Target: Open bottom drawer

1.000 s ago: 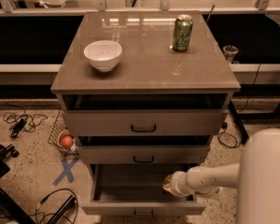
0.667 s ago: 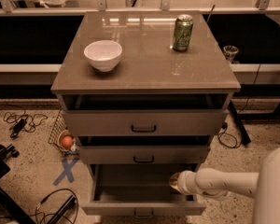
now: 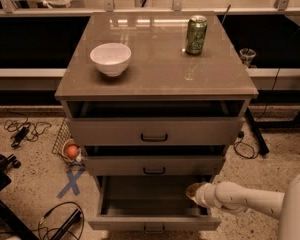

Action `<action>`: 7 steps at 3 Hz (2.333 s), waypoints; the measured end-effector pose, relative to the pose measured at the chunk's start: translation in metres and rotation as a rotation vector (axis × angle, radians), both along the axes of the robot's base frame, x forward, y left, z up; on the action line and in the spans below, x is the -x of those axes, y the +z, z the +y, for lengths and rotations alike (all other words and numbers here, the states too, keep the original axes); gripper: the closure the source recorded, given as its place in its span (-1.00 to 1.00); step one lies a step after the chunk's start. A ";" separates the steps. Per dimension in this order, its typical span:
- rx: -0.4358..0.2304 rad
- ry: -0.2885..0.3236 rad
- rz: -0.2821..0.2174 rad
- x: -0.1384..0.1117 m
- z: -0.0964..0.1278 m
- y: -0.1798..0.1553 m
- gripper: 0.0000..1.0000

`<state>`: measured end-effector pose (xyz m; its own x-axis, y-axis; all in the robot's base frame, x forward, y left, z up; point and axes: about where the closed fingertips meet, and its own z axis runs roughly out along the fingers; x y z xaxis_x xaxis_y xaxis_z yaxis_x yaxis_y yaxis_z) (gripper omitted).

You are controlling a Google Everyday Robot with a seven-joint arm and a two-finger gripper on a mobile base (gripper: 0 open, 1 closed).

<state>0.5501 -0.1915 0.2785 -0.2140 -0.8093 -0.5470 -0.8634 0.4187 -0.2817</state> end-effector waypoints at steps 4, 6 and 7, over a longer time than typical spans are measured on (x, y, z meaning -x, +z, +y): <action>-0.107 0.019 0.138 0.008 0.031 -0.102 1.00; -0.081 0.031 0.195 0.058 0.033 -0.113 1.00; -0.068 0.042 0.214 0.102 0.032 -0.102 1.00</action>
Offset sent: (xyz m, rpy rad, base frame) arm 0.0183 0.0320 -0.0998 0.1468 0.1024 0.0069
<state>0.4484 -0.1594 0.1765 -0.2982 -0.7826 -0.5464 -0.9174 0.3931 -0.0624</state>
